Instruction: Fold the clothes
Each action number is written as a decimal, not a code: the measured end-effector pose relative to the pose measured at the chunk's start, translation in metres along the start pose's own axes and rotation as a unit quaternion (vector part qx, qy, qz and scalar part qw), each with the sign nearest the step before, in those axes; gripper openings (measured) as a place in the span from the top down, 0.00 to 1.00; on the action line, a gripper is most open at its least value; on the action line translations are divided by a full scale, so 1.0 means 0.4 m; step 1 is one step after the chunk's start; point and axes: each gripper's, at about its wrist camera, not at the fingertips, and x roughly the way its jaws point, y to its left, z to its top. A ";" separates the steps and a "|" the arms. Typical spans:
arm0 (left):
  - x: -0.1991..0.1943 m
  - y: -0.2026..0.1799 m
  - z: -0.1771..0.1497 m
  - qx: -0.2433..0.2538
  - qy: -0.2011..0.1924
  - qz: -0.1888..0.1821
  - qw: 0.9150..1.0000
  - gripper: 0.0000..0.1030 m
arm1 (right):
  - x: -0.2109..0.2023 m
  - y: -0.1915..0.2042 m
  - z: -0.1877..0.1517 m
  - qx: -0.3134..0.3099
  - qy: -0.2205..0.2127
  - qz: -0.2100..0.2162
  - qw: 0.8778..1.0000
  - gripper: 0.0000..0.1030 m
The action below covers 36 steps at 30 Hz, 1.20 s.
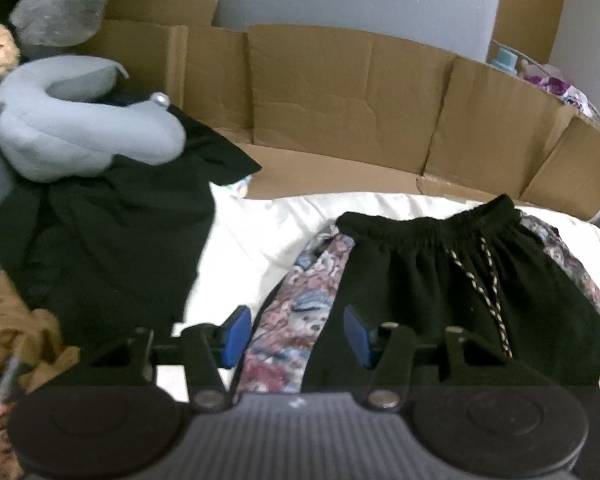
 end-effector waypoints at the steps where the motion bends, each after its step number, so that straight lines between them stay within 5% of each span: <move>1: 0.016 -0.003 -0.002 0.000 0.001 -0.003 1.000 0.52 | 0.017 0.004 -0.001 0.001 0.000 0.001 1.000 0.55; 11: 0.168 -0.020 -0.051 -0.009 -0.004 -0.038 0.999 0.64 | 0.156 0.034 -0.050 -0.047 0.025 0.007 0.999 0.55; 20: 0.216 0.022 -0.100 -0.014 0.027 0.012 0.999 0.86 | 0.190 0.003 -0.097 -0.027 0.067 -0.018 0.997 0.55; 31: 0.221 -0.017 -0.046 0.005 0.003 -0.017 1.000 0.85 | 0.171 0.085 -0.002 -0.053 -0.003 0.000 0.999 0.55; 36: 0.267 0.000 -0.042 -0.010 0.010 -0.011 1.000 0.84 | 0.205 0.163 0.026 -0.099 -0.006 0.028 0.995 0.67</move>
